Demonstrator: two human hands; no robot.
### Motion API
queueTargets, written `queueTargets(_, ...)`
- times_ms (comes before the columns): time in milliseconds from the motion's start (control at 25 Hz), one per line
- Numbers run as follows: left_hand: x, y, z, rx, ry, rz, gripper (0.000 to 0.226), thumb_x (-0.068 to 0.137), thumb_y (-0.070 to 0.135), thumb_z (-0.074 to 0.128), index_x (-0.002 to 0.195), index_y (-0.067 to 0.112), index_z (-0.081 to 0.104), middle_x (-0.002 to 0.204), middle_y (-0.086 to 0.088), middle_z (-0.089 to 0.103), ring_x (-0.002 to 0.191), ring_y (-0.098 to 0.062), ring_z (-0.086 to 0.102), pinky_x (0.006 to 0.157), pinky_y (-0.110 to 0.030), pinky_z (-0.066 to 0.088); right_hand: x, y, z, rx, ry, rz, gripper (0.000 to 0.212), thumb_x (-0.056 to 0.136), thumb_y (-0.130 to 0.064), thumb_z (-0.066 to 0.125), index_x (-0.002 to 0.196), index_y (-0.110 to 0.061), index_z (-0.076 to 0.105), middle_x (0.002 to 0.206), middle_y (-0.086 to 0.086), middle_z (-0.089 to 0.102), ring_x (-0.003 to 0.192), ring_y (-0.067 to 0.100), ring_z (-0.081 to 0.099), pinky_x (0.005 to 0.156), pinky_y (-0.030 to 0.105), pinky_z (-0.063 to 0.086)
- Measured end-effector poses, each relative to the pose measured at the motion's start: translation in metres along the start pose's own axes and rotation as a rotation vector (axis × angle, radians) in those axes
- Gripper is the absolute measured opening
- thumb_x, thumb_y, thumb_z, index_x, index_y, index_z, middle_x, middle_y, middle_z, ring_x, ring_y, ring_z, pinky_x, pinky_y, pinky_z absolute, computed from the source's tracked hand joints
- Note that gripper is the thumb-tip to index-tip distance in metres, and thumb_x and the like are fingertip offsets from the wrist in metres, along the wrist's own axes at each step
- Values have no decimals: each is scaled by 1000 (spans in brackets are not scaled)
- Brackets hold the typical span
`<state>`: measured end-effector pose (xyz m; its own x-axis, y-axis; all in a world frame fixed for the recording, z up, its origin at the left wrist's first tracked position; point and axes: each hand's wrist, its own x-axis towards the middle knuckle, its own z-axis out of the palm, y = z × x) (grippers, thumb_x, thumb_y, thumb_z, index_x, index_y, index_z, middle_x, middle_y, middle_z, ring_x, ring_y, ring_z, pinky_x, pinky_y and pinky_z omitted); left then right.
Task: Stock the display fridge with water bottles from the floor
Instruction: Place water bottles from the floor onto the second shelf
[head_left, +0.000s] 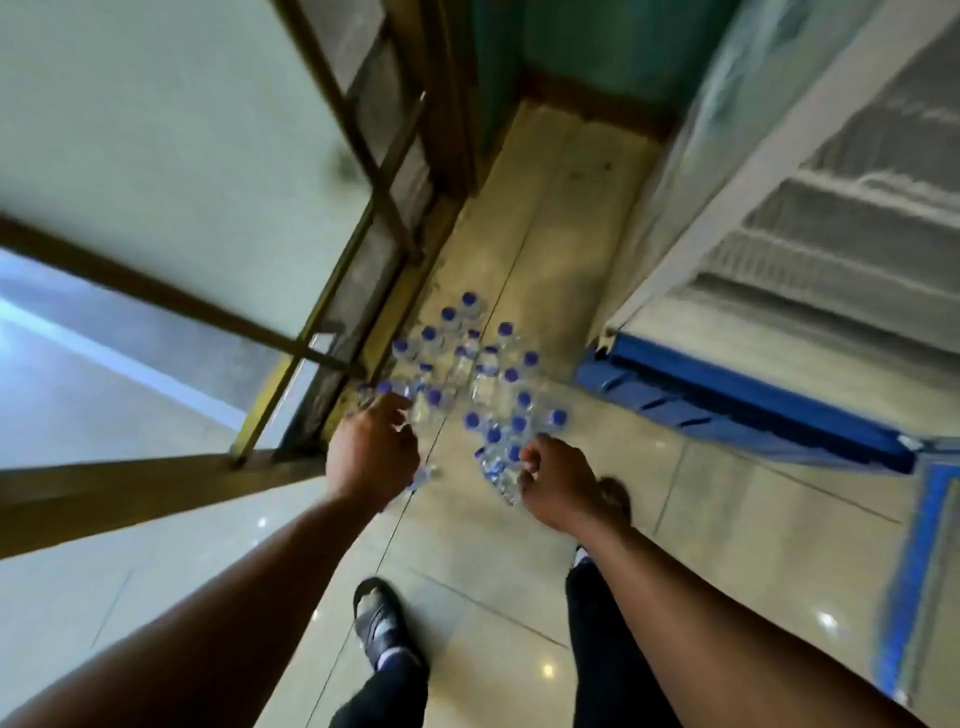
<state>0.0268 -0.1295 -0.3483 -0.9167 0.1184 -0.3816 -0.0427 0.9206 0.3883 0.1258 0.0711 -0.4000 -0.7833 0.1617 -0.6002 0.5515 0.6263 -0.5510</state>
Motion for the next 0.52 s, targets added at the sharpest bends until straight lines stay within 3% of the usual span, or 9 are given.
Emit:
queueTargets(160, 18, -170, 75, 70, -105, -199, 41, 74, 18, 68, 115, 19, 65, 107, -7, 67, 98, -31, 63, 76, -33, 48, 56, -7, 152, 9, -157, 124, 16, 83, -21, 64, 98, -20, 58, 98, 0, 66, 96, 22, 63, 80, 26, 47)
queueTargets(360, 51, -318, 194, 103, -232, -317, 65, 69, 18, 72, 130, 20, 51, 122, -13, 54, 111, -36, 56, 90, -40, 48, 148, 17, 314, -109, -191, 109, 57, 80, -24, 75, 130, -21, 49, 127, 4, 55, 115, 25, 56, 93, 32, 48)
queueTargets(520, 84, -379, 274, 158, -262, -286, 62, 70, 27, 73, 128, 23, 50, 126, -14, 50, 108, -36, 58, 88, -40, 51, 202, 42, 392, -150, -180, 54, 84, 77, -28, 81, 148, -24, 35, 144, 4, 40, 129, 23, 46, 102, 31, 41)
